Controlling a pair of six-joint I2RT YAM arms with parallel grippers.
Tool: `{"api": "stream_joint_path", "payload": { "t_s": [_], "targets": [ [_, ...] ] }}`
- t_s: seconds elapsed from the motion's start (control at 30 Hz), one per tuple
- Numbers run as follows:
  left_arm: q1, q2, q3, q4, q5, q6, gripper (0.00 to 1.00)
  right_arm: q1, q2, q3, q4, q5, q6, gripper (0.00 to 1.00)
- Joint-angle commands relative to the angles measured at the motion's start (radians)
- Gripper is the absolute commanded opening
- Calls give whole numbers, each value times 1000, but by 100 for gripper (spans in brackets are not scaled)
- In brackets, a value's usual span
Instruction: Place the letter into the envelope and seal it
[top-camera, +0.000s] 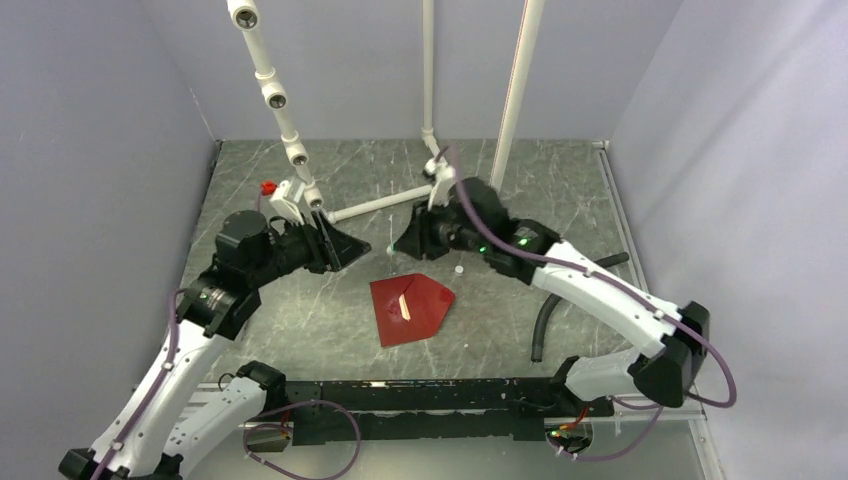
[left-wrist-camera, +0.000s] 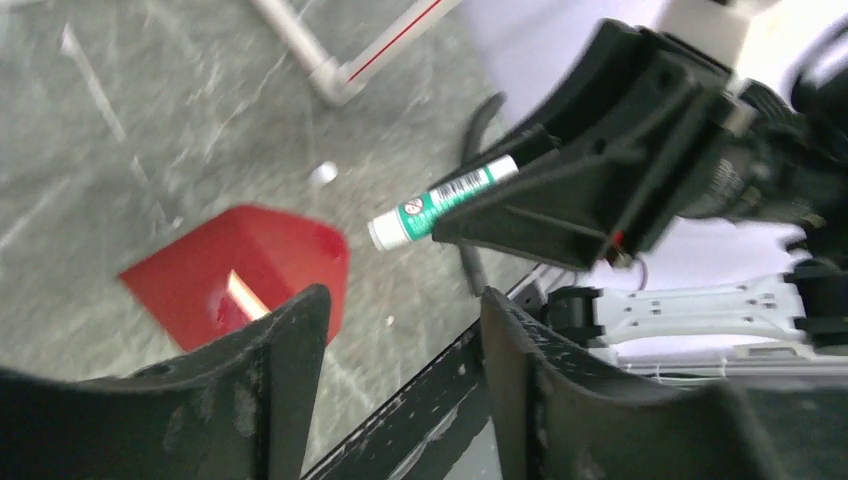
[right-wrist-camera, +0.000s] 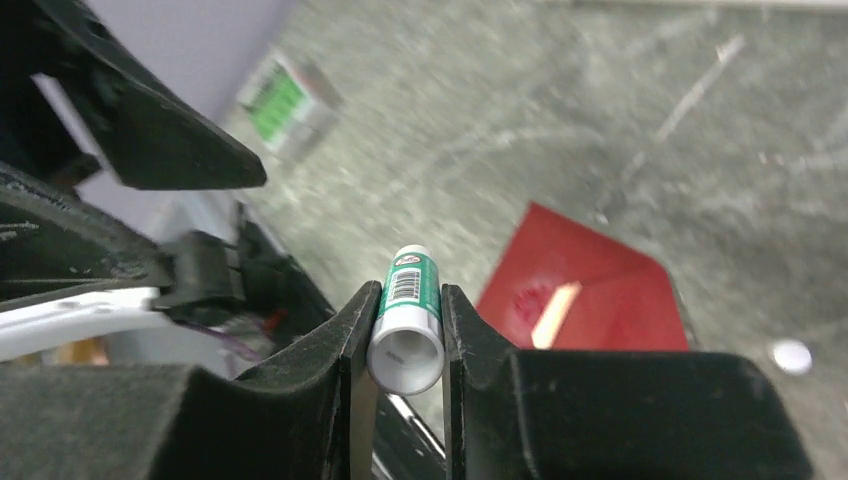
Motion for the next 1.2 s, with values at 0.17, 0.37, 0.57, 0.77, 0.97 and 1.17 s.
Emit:
{"api": "stream_joint_path", "payload": {
  "t_s": [0.17,0.37,0.57,0.77,0.97,1.17],
  "targets": [
    [0,177,-245,80,-128,-98,27,206,155,-124,-70,455,10,0],
    [0,380,-336,325,-15,-158,12,290,249,-184,57,529,38,0],
    [0,534,-342,448,44,-152,6,330,332,-194,120,550,39,0],
    [0,626,-384,523,-18,-137,3,344,421,-162,112,575,66,0],
    [0,737,-409,570,4,-139,3,346,454,-139,79,628,86,0],
    [-1,790,-434,589,-25,-150,2,344,486,-173,119,613,90,0]
  ]
}}
